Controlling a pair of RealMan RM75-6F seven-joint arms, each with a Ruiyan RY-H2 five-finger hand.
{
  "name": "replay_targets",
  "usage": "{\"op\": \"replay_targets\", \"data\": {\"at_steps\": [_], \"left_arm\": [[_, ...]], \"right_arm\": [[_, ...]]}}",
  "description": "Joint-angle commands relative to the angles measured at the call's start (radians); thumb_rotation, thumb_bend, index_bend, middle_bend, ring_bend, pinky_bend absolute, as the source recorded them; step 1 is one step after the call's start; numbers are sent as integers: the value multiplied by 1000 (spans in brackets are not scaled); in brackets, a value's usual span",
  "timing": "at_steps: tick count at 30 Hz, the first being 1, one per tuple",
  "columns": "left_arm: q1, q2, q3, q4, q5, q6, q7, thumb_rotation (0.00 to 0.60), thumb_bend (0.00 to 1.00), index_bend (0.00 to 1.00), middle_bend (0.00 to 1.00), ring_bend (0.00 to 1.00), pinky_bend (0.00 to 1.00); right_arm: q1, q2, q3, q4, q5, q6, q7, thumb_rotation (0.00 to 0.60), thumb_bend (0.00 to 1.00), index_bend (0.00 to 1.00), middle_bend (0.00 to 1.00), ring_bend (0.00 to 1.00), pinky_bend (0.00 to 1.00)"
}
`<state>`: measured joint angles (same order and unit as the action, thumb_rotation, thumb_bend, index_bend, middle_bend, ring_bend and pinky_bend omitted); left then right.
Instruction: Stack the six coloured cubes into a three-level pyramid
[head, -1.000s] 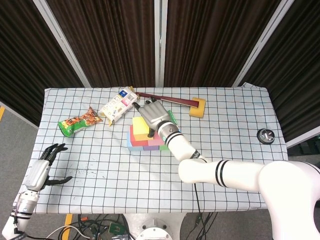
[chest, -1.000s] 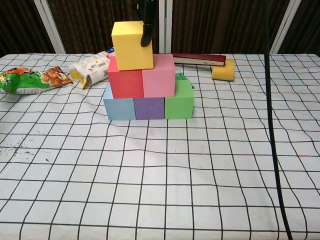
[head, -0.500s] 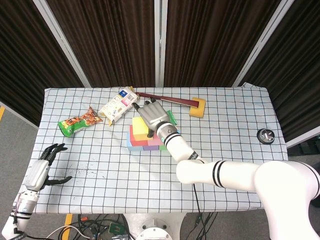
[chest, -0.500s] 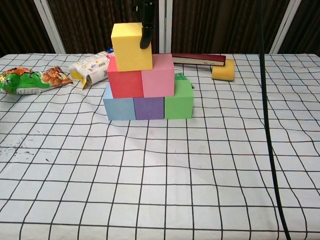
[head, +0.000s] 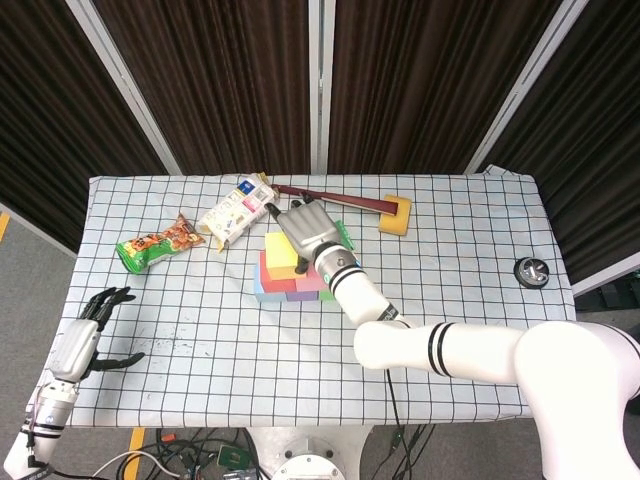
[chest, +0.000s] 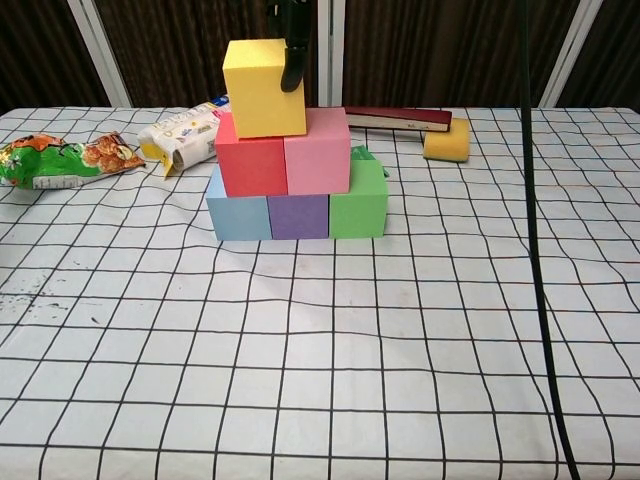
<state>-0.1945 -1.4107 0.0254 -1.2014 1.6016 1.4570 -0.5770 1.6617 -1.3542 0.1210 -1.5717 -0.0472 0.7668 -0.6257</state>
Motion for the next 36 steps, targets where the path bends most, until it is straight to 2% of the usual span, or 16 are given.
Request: {"op": "replay_targets", "data": {"at_steps": [1,26,29,36], "left_arm": [[0,0,0,0,0,-1,0,600,3,75,167,32,67],[-3,0,0,-4,1,-2,-1,600,3,75,167,32,67],[-3,-1,-1,-4,0,-2,-2,600,4,75,167,32,67],[-3,0,0,-2,-1,-3,-8,600,3,75,167,32,67]], "right_arm": [[-1,-2,1,0,4,1,-4,600,147,0,570,141,0],[-15,-18,19,12,26,-4,-26,600,145,0,576,141,0],[-20,-21,22,15,22,-8,-23,600,106,0,566,141,0],[-29,-21,28,22,13,-23,-14,600,14,0,471,135,0]]}}
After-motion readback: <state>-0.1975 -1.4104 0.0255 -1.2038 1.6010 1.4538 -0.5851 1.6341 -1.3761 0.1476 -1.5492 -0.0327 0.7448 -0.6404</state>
